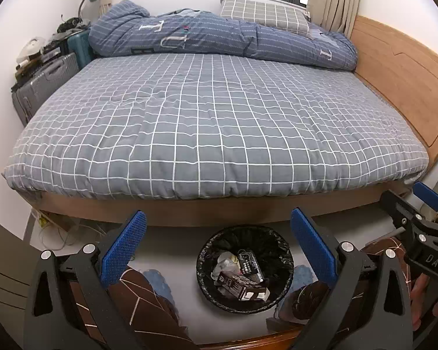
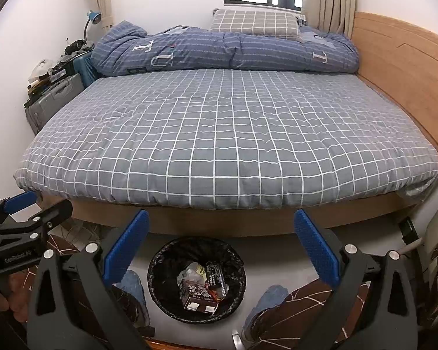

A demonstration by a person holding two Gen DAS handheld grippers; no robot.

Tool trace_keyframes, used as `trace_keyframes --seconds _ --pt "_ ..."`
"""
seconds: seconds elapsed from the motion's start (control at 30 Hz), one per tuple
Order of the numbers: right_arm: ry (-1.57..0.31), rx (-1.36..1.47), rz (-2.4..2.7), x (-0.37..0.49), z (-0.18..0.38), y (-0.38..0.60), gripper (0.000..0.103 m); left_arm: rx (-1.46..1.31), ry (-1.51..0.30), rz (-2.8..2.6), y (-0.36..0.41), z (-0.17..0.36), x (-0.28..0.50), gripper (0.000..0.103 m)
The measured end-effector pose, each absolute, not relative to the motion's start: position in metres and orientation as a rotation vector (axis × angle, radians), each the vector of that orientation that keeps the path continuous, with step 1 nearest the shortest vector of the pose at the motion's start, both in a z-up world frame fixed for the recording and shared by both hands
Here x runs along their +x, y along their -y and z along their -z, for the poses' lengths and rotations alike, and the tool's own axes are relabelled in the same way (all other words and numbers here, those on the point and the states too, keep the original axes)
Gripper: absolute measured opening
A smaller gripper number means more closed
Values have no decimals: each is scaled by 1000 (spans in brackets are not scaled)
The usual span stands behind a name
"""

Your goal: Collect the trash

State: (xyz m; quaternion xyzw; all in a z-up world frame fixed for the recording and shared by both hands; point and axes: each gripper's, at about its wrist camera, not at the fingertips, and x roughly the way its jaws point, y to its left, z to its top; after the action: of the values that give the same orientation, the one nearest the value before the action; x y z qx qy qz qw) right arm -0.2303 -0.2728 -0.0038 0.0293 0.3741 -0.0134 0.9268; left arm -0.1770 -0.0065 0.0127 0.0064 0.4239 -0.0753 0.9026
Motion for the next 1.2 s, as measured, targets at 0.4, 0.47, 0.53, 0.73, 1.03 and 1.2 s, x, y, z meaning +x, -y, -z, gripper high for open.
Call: trace_keyframes --seconds 0.4,0.47,0.53,0.73,1.03,1.2 --pt "-766 48 26 -227 4 271 95 20 -882 157 5 -10 -177 97" --pt "-765 45 27 -227 4 271 95 21 -882 156 4 -10 -177 97" --pt "-766 46 27 -227 4 271 95 19 -885 158 4 -10 -177 97" --pt "-762 31 18 -226 3 268 95 21 -887 157 4 -9 -178 97" --pt "-760 33 12 -225 4 270 95 19 -888 159 4 -9 -177 97" --pt "-761 32 10 -226 4 270 95 20 -885 162 5 -10 -178 97"
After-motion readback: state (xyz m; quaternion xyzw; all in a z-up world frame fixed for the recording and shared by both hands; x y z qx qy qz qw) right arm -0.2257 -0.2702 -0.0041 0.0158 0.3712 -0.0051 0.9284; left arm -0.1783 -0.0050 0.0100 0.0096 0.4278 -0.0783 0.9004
